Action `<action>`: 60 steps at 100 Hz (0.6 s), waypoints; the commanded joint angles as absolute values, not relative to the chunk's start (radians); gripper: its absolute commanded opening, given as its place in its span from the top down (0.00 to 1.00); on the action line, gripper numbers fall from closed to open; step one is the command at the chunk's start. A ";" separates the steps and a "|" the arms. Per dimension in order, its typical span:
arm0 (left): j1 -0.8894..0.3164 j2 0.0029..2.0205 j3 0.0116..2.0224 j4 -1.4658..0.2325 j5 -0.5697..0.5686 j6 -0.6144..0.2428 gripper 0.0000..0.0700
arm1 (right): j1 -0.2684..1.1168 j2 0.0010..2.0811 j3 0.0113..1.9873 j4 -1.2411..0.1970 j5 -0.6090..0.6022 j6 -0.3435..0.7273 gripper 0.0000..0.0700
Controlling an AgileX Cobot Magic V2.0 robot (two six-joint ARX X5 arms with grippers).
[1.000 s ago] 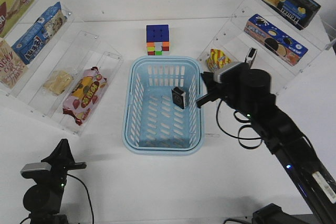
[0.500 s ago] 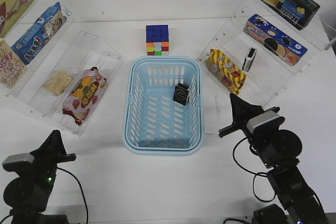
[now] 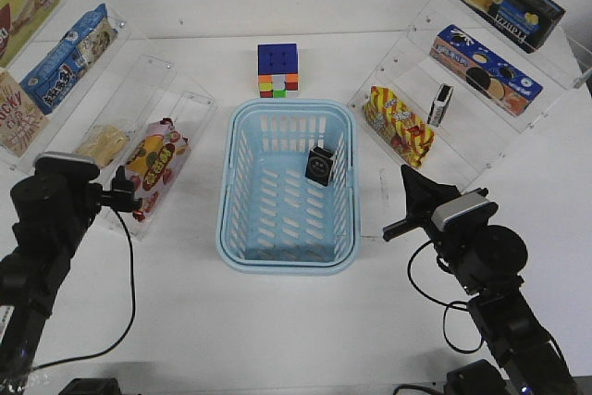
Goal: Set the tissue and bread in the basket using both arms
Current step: 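Reach the left gripper to the wrapped bread slice on the shelf, then grasp the wrapped bread with the left gripper and drop it in the basket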
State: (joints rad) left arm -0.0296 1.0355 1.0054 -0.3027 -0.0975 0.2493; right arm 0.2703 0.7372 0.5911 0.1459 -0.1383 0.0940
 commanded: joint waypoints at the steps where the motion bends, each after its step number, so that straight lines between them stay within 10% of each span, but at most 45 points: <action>1: -0.030 1.110 1.066 -0.298 -0.143 0.374 0.30 | 0.275 0.741 0.599 0.156 -0.142 0.110 1.00; 42: -0.030 1.375 1.174 -0.280 -0.192 0.467 0.33 | 0.275 0.741 0.599 0.152 -0.142 0.117 1.00; 60: -0.030 1.392 1.175 -0.279 -0.192 0.467 0.99 | 0.275 0.741 0.599 0.151 -0.142 0.117 1.00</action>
